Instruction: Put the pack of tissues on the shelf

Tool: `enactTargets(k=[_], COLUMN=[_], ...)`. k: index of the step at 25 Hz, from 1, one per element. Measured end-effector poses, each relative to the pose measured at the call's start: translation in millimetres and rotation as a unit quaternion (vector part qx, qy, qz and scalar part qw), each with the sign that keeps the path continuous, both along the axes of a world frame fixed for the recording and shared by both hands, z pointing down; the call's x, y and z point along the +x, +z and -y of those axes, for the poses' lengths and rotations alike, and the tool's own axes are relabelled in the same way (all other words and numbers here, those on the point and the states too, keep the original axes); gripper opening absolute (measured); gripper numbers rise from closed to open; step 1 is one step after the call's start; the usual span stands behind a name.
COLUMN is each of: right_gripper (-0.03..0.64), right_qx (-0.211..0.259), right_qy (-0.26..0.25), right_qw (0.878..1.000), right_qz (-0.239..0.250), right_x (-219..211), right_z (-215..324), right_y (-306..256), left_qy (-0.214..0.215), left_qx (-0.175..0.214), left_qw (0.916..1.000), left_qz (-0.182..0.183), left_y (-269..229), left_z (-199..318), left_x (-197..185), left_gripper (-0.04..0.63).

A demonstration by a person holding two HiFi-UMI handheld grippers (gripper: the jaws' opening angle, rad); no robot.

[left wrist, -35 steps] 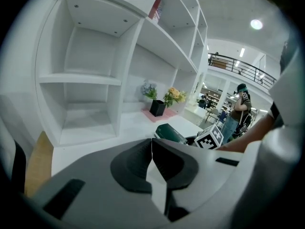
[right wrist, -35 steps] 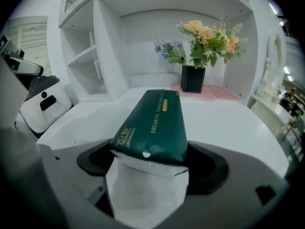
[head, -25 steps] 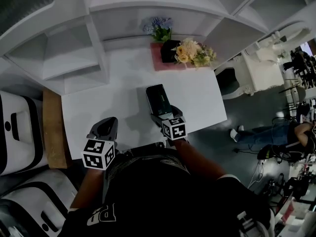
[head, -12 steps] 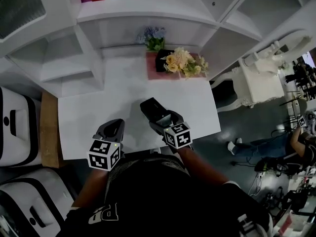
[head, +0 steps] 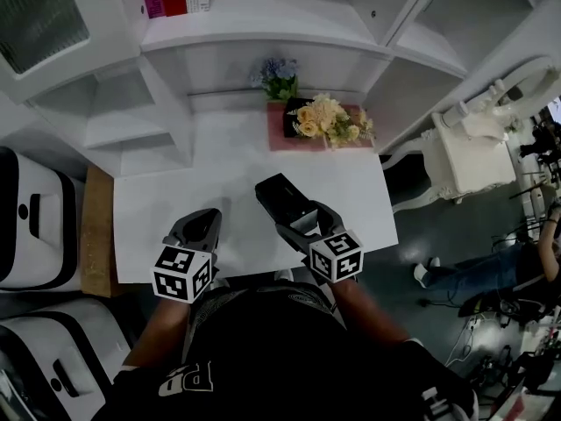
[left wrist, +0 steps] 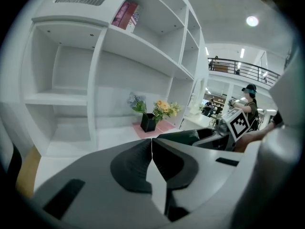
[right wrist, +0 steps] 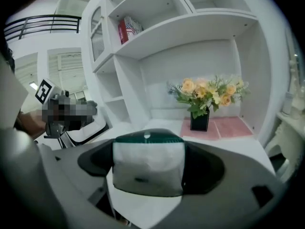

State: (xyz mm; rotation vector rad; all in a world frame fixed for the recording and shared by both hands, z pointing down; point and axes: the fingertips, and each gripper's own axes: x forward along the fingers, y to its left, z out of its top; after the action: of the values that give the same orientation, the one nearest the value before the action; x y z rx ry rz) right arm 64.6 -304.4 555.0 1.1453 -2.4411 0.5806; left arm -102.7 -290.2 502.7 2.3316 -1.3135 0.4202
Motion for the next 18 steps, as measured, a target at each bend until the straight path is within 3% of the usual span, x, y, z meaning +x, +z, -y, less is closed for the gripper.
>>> enactTargets(k=[6,18], right_gripper=[0.430,0.430], right_qx=[0.035,0.119], right_qy=[0.002,0.006], right_qw=[0.999,0.989], right_qz=[0.035,0.085], right_x=[-1,-6], right_z=[1,11], right_y=[-48,-142], left_qy=[0.009,0.015], left_qx=[0.018,0.078], left_qw=[0.9998,0.9966], left_qz=[0.007,-0.020], left_y=[-17,-70], left_z=[2,9], left_x=[-1,4], left_gripper=[0.015,0.015])
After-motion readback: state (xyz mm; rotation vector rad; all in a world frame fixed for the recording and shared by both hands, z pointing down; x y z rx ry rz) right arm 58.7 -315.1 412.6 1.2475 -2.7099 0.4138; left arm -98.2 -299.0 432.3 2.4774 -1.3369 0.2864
